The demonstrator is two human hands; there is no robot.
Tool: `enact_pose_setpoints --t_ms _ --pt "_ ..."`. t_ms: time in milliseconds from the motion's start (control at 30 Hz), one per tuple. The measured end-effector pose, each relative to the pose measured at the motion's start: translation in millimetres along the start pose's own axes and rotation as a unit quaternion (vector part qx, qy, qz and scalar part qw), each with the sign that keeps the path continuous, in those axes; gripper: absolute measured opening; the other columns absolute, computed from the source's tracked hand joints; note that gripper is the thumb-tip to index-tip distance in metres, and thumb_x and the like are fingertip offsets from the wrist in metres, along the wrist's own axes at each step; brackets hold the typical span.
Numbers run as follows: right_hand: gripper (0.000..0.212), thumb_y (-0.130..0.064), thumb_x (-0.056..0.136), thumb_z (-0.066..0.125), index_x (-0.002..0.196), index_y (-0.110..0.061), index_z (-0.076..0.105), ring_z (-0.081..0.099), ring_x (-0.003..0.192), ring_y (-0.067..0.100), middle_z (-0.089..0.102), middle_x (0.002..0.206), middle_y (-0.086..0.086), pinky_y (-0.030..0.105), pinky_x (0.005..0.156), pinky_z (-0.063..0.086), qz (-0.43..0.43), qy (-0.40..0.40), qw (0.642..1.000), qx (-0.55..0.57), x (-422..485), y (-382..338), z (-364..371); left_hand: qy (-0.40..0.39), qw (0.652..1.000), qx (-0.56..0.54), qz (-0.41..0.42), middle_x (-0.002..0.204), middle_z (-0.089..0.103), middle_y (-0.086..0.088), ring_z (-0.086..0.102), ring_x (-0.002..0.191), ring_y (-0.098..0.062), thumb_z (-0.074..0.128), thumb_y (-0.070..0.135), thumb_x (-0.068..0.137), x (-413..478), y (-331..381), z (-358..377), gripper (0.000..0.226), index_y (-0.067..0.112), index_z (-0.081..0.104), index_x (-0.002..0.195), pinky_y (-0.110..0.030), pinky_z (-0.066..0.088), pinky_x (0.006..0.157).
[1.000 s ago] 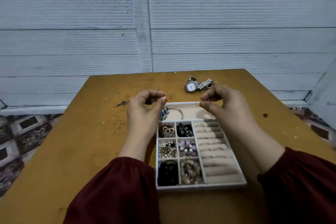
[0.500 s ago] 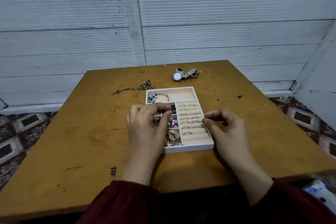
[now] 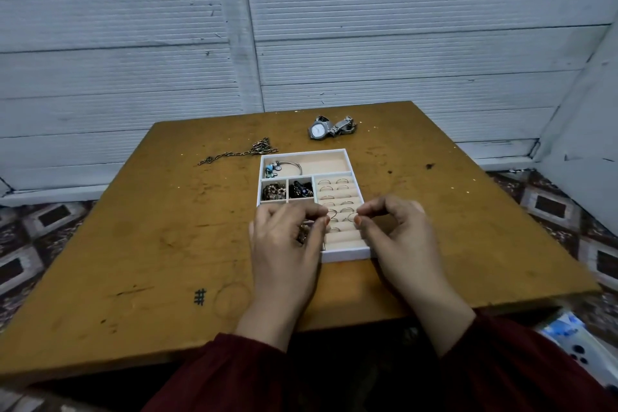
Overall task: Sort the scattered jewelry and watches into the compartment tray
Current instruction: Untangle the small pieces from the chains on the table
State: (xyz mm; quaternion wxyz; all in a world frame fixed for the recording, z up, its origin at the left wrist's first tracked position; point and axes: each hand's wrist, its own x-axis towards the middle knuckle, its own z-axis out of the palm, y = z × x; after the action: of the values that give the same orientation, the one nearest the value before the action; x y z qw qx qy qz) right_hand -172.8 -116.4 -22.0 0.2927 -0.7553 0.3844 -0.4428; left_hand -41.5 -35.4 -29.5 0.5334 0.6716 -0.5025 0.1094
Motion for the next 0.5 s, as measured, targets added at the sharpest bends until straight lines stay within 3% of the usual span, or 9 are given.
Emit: enact_pose_setpoints --t_ms 133,367,500 --pt "0.021 -0.013 0.077 0.073 0.077 -0.032 0.064 0.053 0.094 0.013 0.056 0.072 -0.031 0.042 0.09 0.044 0.002 0.003 1.0 -0.001 0.0 -0.6 0.7 0.005 1.0 -0.012 -0.007 0.085 0.051 0.038 0.044 0.087 -0.006 0.057 0.036 0.08 0.4 0.1 -0.7 0.017 0.028 0.069 0.088 -0.042 0.045 0.078" --pt "0.019 -0.013 0.076 0.072 0.077 -0.03 0.065 0.053 0.094 0.014 0.055 0.074 -0.03 0.045 0.088 0.045 -0.008 0.001 1.0 -0.019 1.2 -0.2 1.0 0.003 1.0 -0.021 -0.014 0.087 0.053 0.036 0.045 0.087 -0.007 0.057 0.037 0.08 0.3 -1.2 -1.2 0.019 0.028 0.07 0.09 -0.047 0.047 0.077" --pt "0.012 -0.016 0.076 0.071 0.078 -0.027 0.068 0.051 0.095 0.013 0.058 0.077 -0.028 0.048 0.084 0.046 -0.024 -0.014 0.998 -0.049 2.1 1.3 2.1 0.004 1.0 -0.015 -0.011 0.087 0.052 0.037 0.044 0.088 -0.005 0.056 0.038 0.08 -0.2 -1.3 -1.2 0.018 0.03 0.069 0.09 -0.038 0.043 0.078"
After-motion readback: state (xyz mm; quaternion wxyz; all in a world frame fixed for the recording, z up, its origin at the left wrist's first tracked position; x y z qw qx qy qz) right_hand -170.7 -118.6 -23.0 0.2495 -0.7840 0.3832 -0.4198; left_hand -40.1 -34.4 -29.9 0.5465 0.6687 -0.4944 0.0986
